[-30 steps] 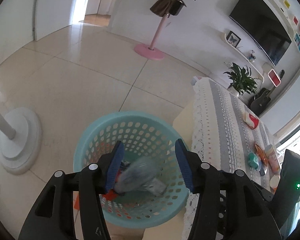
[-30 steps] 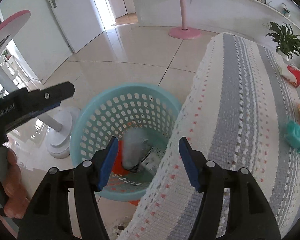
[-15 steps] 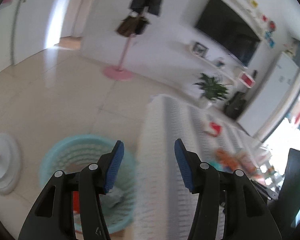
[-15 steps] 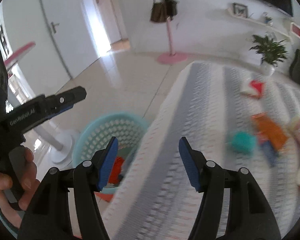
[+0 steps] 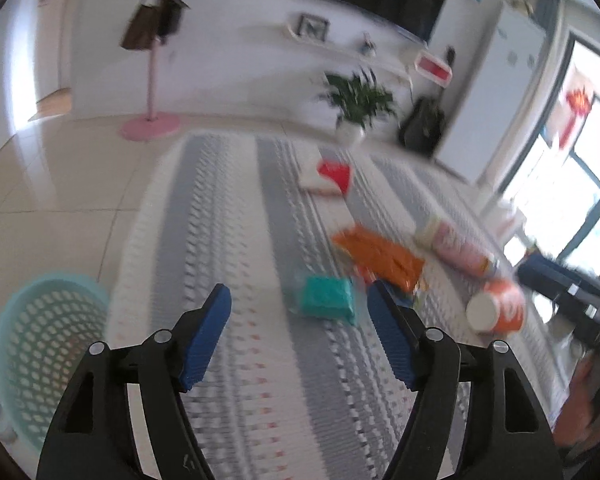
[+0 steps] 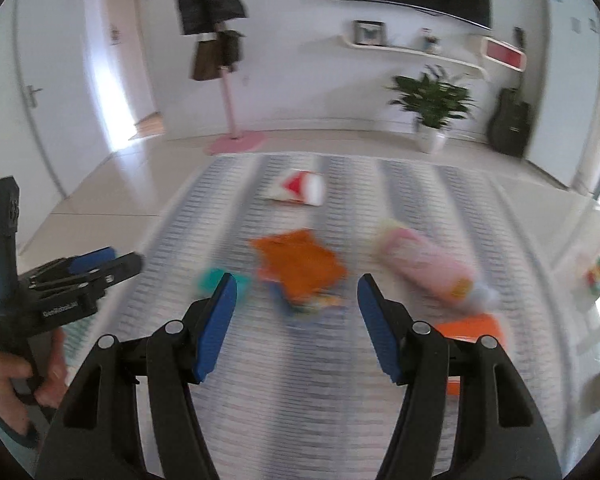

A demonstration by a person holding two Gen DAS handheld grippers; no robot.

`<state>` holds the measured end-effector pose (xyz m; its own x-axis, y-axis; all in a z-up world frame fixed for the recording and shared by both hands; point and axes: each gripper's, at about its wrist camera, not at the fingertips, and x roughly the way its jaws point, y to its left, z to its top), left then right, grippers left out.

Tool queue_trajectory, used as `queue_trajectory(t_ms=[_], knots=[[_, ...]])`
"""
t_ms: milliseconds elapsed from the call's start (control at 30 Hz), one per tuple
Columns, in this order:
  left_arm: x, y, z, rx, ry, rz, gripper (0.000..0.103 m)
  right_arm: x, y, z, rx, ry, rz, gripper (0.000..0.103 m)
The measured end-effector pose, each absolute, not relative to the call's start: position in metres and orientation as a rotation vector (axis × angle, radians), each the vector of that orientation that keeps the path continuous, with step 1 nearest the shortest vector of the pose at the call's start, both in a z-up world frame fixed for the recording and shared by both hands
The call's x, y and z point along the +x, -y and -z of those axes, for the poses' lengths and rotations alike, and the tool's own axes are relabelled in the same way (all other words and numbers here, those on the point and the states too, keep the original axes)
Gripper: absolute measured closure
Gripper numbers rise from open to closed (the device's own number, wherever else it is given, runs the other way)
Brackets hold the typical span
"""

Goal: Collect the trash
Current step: 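Move both tools back to the rug toward the teal packet and orange cup, then grasp the teal packet with the left tool while the right tool grasps the orange paper cup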

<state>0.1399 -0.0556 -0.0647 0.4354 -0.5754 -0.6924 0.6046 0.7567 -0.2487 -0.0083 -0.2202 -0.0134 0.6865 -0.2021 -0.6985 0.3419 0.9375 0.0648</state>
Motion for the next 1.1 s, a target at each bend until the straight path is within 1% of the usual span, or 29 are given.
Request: queue_trajectory(t_ms=[33,100,133,167,200,300,433,533,567,600,667,767,967,1100], knots=[[0.141,0.064,0.07,0.057,-0.862,0.741,0.034,-0.015,0.235,0.017,0.199,-0.767,0.329,0.044],[0.14,0.085,0.079,0.109,-0.884,0.746,0.027,-0.024,0.258,0.024,0.212,-0.792,0.356,0.042],[0.141,0.093,0.083,0.134,-0.887,0.739,0.026,-0.029,0.271,0.029,0.221,-0.809,0.366,0.039],[0.141,0.102,0.089,0.162,-0.89,0.722,0.024,-0.036,0.281,0.035,0.228,-0.822,0.391,0.033],[0.143,0.11,0.095,0.18,-0.895,0.713,0.024,-0.044,0.29,0.041,0.231,-0.822,0.42,0.029],[0.143,0.119,0.109,0.198,-0.907,0.697,0.024,-0.057,0.308,0.054,0.256,-0.833,0.452,0.023],[0.151,0.133,0.12,0.198,-0.927,0.686,0.025,-0.064,0.327,0.073,0.338,-0.868,0.49,0.02],[0.151,0.142,0.128,0.227,-0.93,0.695,0.031,-0.062,0.339,0.086,0.384,-0.908,0.507,0.02],[0.151,0.146,0.132,0.257,-0.933,0.688,0.04,-0.062,0.341,0.089,0.391,-0.917,0.509,0.02],[0.151,0.15,0.133,0.281,-0.936,0.681,0.046,-0.061,0.342,0.091,0.399,-0.926,0.51,0.02],[0.147,0.154,0.135,0.323,-0.907,0.666,0.05,-0.058,0.342,0.094,0.398,-0.944,0.521,0.02],[0.142,0.153,0.13,0.332,-0.882,0.669,0.052,-0.053,0.337,0.095,0.369,-0.958,0.531,0.02],[0.139,0.139,0.111,0.284,-0.847,0.681,0.052,-0.052,0.331,0.091,0.333,-0.946,0.548,0.02],[0.139,0.132,0.106,0.257,-0.844,0.683,0.052,-0.06,0.348,0.09,0.412,-0.925,0.574,0.02]])
